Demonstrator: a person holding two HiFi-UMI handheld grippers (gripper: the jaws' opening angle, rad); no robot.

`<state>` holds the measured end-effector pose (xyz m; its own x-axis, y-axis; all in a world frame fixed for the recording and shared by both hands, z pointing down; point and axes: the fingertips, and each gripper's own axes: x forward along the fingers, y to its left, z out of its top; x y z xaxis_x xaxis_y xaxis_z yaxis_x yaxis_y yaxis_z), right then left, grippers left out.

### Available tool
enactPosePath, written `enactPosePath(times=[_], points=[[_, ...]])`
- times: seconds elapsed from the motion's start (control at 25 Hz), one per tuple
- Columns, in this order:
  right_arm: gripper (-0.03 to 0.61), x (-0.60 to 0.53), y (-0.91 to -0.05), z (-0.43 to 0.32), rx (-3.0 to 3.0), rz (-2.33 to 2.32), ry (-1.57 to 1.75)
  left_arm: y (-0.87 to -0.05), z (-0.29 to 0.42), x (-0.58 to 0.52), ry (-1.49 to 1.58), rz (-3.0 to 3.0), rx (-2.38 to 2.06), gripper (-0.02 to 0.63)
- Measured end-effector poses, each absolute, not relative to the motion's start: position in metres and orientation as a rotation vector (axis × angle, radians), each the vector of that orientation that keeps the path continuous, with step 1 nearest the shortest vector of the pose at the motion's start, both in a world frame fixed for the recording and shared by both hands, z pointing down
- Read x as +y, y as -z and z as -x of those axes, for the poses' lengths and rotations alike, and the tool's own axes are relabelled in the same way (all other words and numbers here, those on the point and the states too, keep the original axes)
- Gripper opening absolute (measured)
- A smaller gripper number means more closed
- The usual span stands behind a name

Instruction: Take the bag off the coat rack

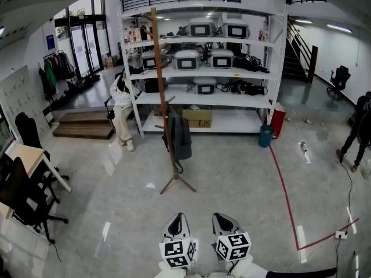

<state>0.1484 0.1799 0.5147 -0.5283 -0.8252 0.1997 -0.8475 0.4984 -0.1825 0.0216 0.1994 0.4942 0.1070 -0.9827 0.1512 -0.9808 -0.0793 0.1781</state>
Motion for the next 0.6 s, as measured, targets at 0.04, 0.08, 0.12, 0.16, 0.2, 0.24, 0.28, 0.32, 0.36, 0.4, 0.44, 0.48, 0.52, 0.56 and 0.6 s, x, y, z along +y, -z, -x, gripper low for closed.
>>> enactPosePath(times=[0.04,0.08,0.12,0.16,0.2,0.24,0.28,0.32,0.36,0.4,0.44,0.48,0.52,0.56,0.6], points=[[0.012,0.177,-0.515,-0.151,-2.643,-1.477,-0.401,-0.495,-0.026,0.197,0.009,-2.152,-1.952,-0.012],[0.012,0.175,-0.516,-0.154,-2.642,-1.474,-0.404,-0.496,-0.030,0.195,0.006,-2.154,-1.949,-0.012],[0.012,0.173,-0.517,-0.156,-2.642,-1.471,-0.406,-0.496,-0.033,0.194,0.004,-2.154,-1.948,-0.012],[0.012,0.172,-0.518,-0.158,-2.641,-1.469,-0.407,-0.497,-0.035,0.193,0.003,-2.154,-1.948,-0.012],[0.012,0.172,-0.519,-0.160,-2.641,-1.469,-0.410,-0.497,-0.037,0.193,0.001,-2.154,-1.949,-0.012],[0.012,0.171,-0.520,-0.161,-2.640,-1.471,-0.415,-0.498,-0.039,0.192,-0.001,-2.154,-1.950,-0.012],[0.012,0.171,-0.522,-0.163,-2.639,-1.473,-0.425,-0.498,-0.040,0.192,-0.005,-2.156,-1.950,-0.012],[0.012,0.170,-0.524,-0.164,-2.639,-1.474,-0.437,-0.499,-0.041,0.191,-0.010,-2.156,-1.950,-0.012],[0.012,0.170,-0.525,-0.165,-2.638,-1.471,-0.448,-0.499,-0.042,0.191,-0.014,-2.155,-1.950,-0.012],[0.012,0.170,-0.527,-0.166,-2.637,-1.467,-0.456,-0.500,-0.043,0.191,-0.018,-2.153,-1.951,-0.012],[0.012,0.169,-0.528,-0.167,-2.634,-1.462,-0.461,-0.500,-0.045,0.190,-0.021,-2.150,-1.951,-0.012],[0.012,0.169,-0.529,-0.167,-2.632,-1.457,-0.464,-0.501,-0.046,0.189,-0.025,-2.148,-1.952,-0.012],[0.012,0.168,-0.530,-0.167,-2.630,-1.455,-0.467,-0.502,-0.046,0.189,-0.028,-2.146,-1.953,-0.012],[0.012,0.167,-0.531,-0.168,-2.630,-1.454,-0.469,-0.503,-0.046,0.187,-0.031,-2.145,-1.955,-0.012],[0.012,0.166,-0.532,-0.168,-2.629,-1.456,-0.471,-0.504,-0.046,0.186,-0.033,-2.144,-1.957,-0.012]])
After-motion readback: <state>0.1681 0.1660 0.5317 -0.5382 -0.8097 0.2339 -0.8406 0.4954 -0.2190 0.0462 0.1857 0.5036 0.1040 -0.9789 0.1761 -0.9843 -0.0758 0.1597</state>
